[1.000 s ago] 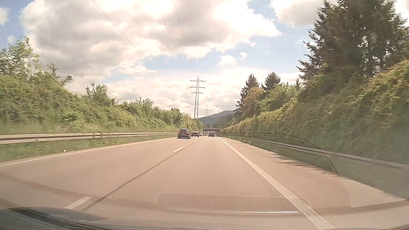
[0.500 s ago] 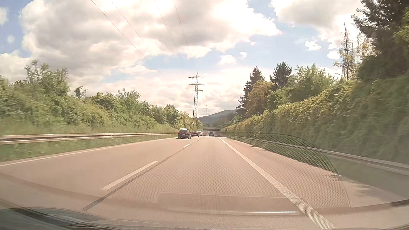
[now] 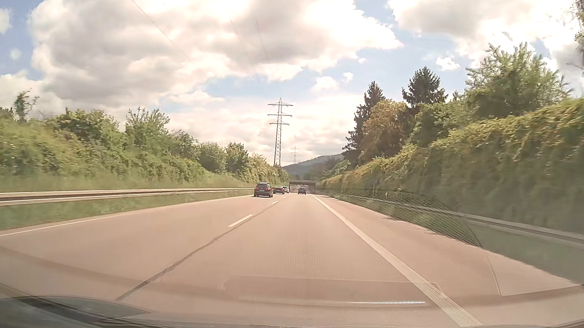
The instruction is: Follow the waypoints while adhering to traffic rules and regulations
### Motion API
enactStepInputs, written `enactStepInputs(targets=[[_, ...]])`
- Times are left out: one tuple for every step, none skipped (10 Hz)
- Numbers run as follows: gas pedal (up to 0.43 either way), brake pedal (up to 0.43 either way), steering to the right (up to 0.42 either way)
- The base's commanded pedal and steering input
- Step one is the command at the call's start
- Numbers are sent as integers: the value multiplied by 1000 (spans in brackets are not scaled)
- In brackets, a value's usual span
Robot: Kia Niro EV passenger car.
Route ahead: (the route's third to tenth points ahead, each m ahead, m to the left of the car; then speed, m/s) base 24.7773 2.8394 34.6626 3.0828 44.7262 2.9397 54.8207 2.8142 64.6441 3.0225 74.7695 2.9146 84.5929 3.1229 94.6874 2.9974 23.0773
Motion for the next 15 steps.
enactStepInputs(targets=[[150, 0, 0], [150, 0, 0], [150, 0, 0], [150, 0, 0], [150, 0, 0], [150, 0, 0], [150, 0, 0], [138, 0, 0], [138, 0, 0], [138, 0, 0], [138, 0, 0], [138, 0, 0], [138, 0, 0], [138, 0, 0], [138, 0, 0]])
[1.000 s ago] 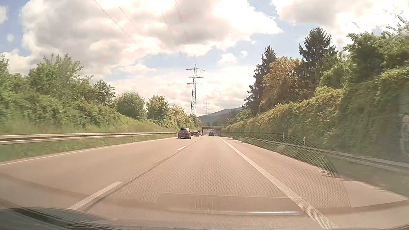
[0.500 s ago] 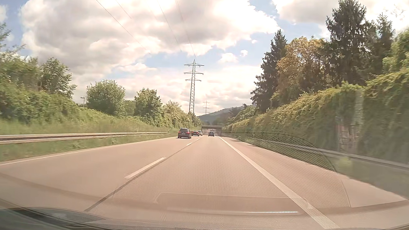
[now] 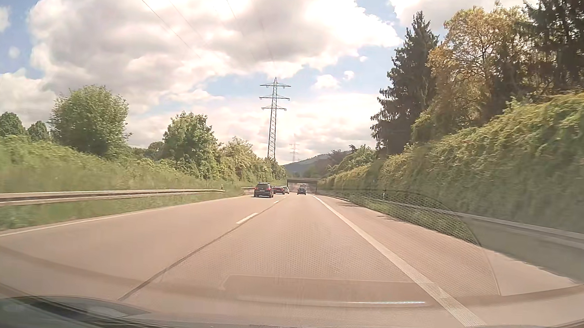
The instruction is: Follow the waypoints while adhering to traffic rules and regulations
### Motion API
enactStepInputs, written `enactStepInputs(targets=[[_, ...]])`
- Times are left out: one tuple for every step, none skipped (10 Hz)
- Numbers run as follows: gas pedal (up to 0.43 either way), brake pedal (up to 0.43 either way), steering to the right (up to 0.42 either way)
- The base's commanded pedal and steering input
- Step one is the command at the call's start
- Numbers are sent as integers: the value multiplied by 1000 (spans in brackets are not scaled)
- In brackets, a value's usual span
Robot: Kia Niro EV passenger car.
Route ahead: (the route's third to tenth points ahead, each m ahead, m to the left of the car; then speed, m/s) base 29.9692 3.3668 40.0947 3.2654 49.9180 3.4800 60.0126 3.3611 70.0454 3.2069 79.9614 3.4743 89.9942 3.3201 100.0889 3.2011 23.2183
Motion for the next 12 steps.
enactStepInputs(targets=[[138, 0, 0], [138, 0, 0], [138, 0, 0], [39, 0, 0], [0, 0, 0], [0, 0, 0], [0, 0, 0], [0, 0, 0], [0, 0, 0], [0, 0, 0], [0, 0, 0], [0, 0, 0]])
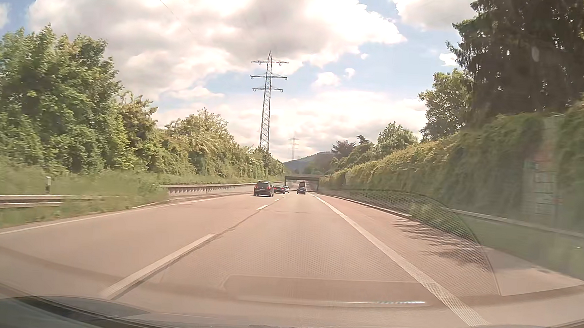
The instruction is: Follow the waypoints while adhering to traffic rules and regulations
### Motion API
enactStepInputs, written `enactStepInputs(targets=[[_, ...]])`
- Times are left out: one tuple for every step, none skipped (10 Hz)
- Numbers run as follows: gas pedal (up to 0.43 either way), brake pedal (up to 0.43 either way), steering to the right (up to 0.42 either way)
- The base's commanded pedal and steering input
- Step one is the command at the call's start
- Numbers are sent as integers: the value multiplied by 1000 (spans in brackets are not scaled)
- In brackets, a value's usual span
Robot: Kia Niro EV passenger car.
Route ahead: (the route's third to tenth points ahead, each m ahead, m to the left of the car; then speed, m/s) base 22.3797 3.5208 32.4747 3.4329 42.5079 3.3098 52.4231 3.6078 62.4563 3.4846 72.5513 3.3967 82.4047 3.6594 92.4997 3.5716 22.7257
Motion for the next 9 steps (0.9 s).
enactStepInputs(targets=[[0, 0, 0], [0, 0, 0], [0, 0, 0], [0, 0, 0], [0, 0, 0], [0, 0, 0], [0, 0, 0], [0, 0, 0], [0, 0, 0]])
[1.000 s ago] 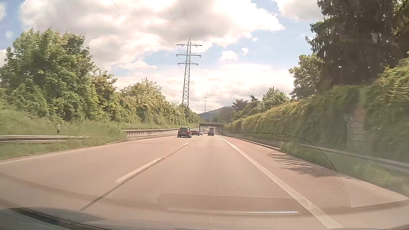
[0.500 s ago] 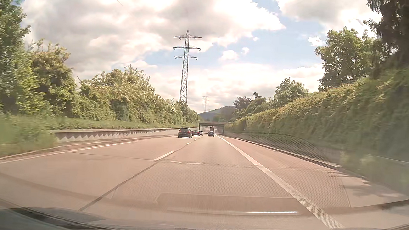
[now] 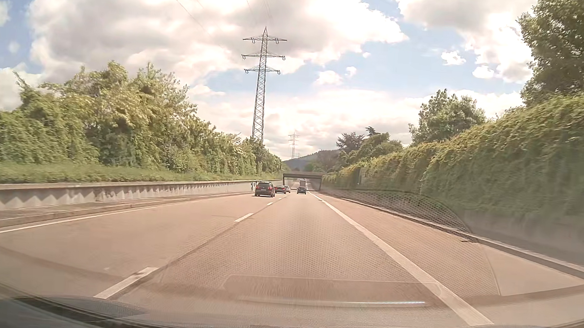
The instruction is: Follow the waypoints while adhering to traffic rules and regulations
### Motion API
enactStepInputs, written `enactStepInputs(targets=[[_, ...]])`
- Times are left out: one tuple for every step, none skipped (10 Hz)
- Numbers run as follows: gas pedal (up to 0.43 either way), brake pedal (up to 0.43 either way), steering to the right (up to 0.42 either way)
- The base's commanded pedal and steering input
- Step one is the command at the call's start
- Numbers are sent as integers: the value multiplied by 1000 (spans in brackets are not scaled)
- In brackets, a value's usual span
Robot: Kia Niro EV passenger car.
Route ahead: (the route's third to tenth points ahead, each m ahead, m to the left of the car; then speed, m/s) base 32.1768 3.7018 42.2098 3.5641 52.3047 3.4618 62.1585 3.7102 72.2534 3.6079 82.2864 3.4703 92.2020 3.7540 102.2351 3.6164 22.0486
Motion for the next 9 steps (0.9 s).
enactStepInputs(targets=[[0, 0, 0], [0, 0, 0], [0, 0, 0], [0, 0, 0], [0, 0, 0], [0, 0, 0], [0, 0, 0], [0, 0, 0], [0, 0, 0]])
